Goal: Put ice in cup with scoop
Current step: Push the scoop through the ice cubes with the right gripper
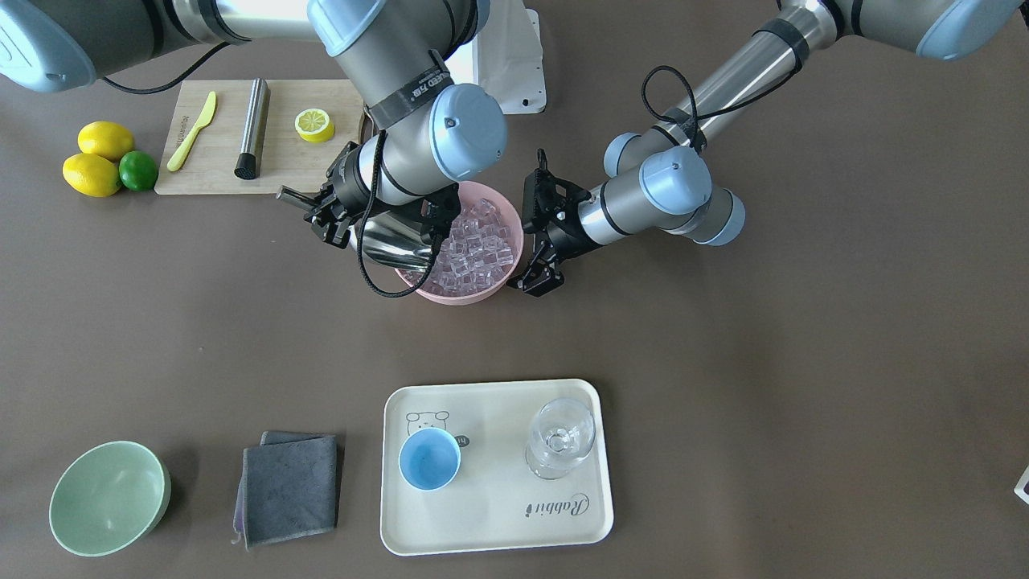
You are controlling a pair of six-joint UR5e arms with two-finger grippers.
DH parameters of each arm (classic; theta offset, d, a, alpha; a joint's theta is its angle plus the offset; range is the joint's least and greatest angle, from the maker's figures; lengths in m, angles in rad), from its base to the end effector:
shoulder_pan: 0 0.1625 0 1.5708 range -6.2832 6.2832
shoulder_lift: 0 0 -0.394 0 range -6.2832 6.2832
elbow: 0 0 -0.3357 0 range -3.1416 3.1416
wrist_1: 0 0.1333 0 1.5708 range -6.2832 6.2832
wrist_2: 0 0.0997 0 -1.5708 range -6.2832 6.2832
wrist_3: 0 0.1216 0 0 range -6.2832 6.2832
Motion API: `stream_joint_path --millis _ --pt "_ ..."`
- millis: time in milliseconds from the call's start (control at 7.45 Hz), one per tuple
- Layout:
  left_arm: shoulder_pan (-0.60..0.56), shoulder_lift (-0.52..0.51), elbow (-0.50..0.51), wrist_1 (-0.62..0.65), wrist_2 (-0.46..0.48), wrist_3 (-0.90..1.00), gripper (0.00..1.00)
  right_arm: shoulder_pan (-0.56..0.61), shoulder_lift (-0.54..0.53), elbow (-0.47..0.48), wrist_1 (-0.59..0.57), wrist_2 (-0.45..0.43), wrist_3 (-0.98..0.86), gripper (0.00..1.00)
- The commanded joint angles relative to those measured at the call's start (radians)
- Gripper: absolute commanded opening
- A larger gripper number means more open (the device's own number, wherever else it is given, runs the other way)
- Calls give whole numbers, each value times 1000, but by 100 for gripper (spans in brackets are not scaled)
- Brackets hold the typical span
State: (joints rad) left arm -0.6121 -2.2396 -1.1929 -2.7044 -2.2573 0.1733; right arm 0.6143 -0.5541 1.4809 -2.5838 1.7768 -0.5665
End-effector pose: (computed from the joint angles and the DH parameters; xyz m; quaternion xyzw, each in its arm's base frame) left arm 0.5189 -0.4330 0.2904 0.4711 0.4708 0.5679 0.4836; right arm -0.4488 -0.4492 0.2285 -0.0620 -0.0925 -0.6825 0.7224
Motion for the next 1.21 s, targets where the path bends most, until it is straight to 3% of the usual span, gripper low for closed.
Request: stream_joint_path --millis 0,1074 --pt "0 0 -1 0 1 2 99 -13 3 -4 17 3 29 0" --pt "0 0 -1 -3 1 2 99 -22 -20 -7 168 50 164 0"
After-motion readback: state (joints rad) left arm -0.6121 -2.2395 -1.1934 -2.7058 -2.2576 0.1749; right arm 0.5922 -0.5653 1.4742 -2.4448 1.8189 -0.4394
